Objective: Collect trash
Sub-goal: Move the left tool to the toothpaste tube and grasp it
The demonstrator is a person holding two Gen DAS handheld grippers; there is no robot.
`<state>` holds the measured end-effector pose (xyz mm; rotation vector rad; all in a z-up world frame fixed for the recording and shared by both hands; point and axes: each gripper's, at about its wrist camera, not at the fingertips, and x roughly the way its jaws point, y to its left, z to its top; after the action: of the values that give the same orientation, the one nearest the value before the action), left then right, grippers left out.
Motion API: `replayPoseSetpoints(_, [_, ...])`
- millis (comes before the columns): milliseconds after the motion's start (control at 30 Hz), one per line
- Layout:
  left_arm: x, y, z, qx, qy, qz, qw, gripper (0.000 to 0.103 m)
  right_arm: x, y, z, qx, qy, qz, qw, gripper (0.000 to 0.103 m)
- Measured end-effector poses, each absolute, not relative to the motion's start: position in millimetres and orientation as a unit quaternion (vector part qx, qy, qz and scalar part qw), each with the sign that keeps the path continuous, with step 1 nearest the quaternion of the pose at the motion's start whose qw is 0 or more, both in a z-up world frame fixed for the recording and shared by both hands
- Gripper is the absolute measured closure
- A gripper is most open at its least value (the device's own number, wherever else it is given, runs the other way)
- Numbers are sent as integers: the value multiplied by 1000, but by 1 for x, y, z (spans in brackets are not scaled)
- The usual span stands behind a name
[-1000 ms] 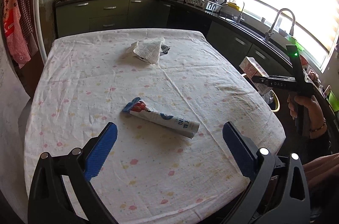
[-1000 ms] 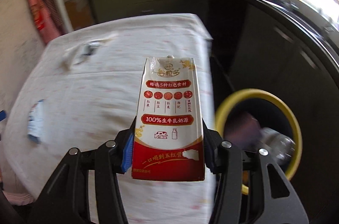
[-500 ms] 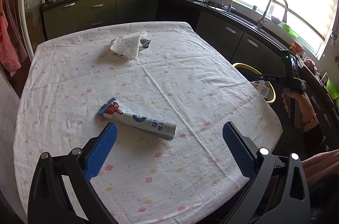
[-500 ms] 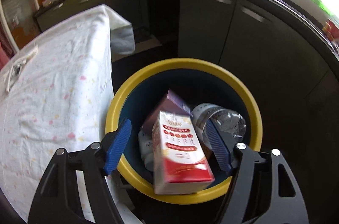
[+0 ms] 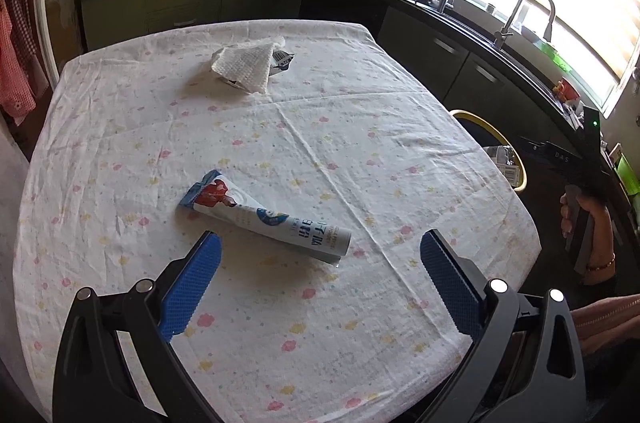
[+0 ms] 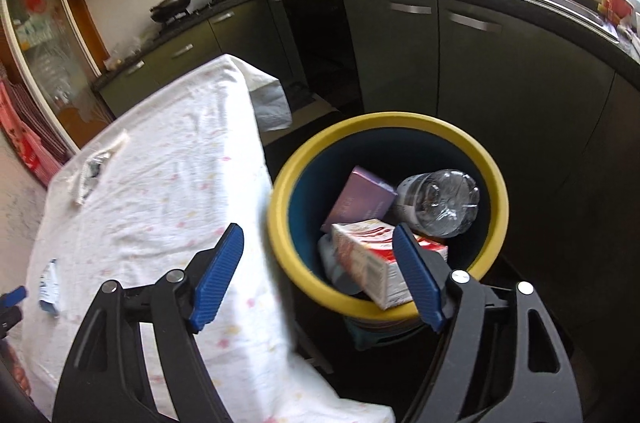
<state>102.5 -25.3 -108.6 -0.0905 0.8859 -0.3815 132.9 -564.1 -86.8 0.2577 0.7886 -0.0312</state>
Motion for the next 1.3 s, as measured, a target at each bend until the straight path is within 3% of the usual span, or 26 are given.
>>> replayPoseSetpoints(200, [126,-27,-117,-27,459,-143,877,5,127,-549,-75,114,375,8,920,28])
replayPoseSetpoints(333, [146,-14,-130,-112,513,-150,838,5,125,-542,-74,112,377,24,919,26])
replayPoseSetpoints(600, [162,-15,-137,-107,542,-102,827,10,131,-542,-86,128,387,41,912,26])
replayPoseSetpoints(833, [168,-28,-140,-70,552,-94,825,28,129,-547,-85,138,382,42,913,26])
replayPoseSetpoints(900, [171,-32,-139,-56,549,-94,829,39,128,-547,-85,139,381,44,913,26])
replayPoseSetpoints(967, [173,-37,-137,-40,543,-101,833,59,128,-547,-85,138,380,44,913,26])
replayPoseSetpoints(1033, [174,-42,-137,-25,537,-109,836,64,128,-548,-85,139,380,44,913,26])
replayPoseSetpoints(1167, [174,-55,-136,-3,528,-130,839,85,128,-549,-86,141,381,41,913,26])
replayPoseSetpoints(1300, [173,-68,-131,15,513,-142,846,86,127,-552,-87,145,380,38,913,26])
